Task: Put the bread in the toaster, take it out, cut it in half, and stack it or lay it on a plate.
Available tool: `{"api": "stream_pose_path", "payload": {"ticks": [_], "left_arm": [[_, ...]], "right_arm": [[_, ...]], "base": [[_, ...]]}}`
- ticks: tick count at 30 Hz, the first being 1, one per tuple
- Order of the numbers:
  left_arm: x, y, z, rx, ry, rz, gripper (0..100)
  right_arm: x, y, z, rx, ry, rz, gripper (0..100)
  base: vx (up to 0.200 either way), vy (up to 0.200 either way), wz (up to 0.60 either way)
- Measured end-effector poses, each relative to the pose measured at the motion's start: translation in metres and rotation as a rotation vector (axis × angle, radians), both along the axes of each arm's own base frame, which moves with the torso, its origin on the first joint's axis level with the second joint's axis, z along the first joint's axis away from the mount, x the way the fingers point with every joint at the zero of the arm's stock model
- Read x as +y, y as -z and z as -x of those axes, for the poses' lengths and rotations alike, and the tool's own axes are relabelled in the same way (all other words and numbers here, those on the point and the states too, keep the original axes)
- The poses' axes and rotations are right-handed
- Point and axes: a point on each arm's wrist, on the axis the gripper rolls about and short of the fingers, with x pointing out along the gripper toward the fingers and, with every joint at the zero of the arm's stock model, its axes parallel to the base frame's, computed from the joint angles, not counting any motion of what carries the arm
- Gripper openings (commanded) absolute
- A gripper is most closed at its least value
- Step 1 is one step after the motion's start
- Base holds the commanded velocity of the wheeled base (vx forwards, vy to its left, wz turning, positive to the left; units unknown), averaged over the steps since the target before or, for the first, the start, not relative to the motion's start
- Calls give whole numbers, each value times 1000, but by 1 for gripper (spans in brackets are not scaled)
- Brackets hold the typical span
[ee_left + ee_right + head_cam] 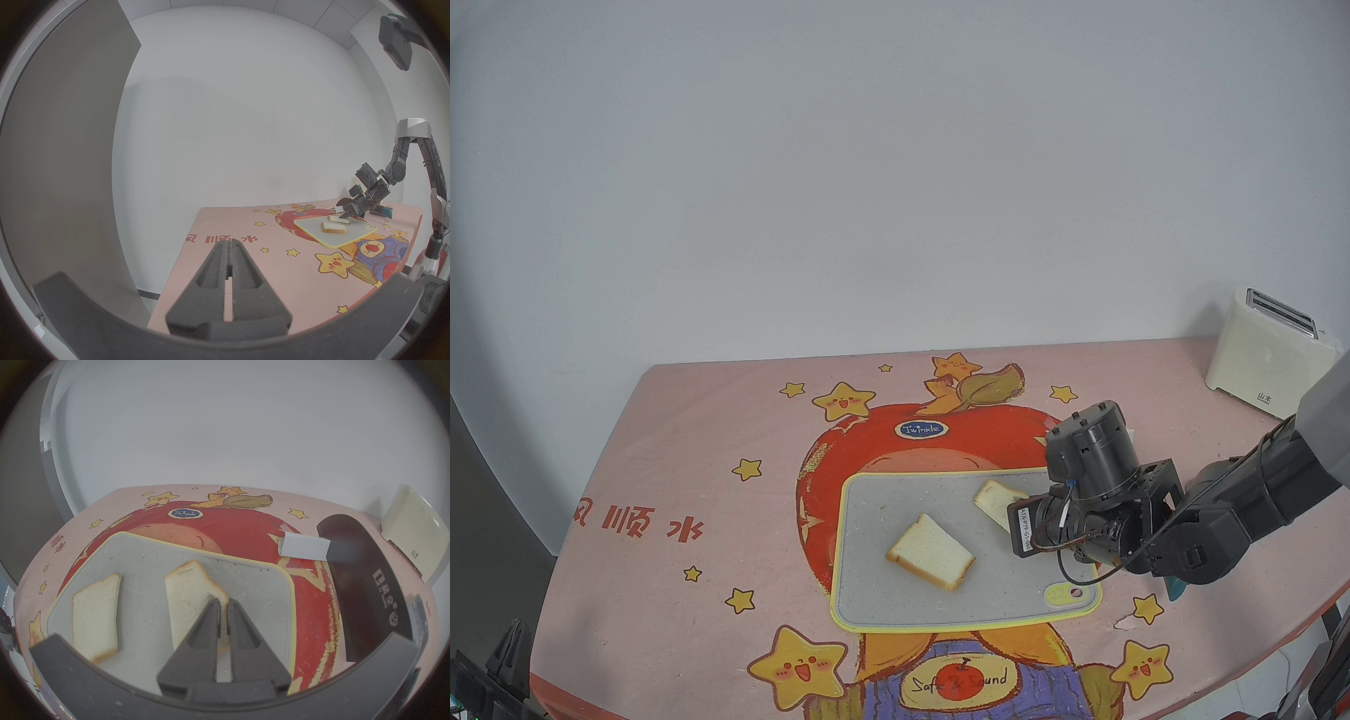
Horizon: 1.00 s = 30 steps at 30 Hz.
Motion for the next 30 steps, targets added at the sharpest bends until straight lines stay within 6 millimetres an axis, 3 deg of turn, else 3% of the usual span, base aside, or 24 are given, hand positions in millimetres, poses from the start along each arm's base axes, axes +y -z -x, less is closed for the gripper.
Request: {"api": "stream_pose_path", "payload": {"ticks": [19, 30], "left_arm": [[0, 0, 0, 0, 0, 0, 0], [0, 0, 0, 0, -1, 1, 0]], "right_arm": [[-25, -38, 30, -69, -4, -64, 0], [-61, -92, 73, -182, -19, -159, 0]], "base": [[0, 0, 0], [0, 0, 0]]}}
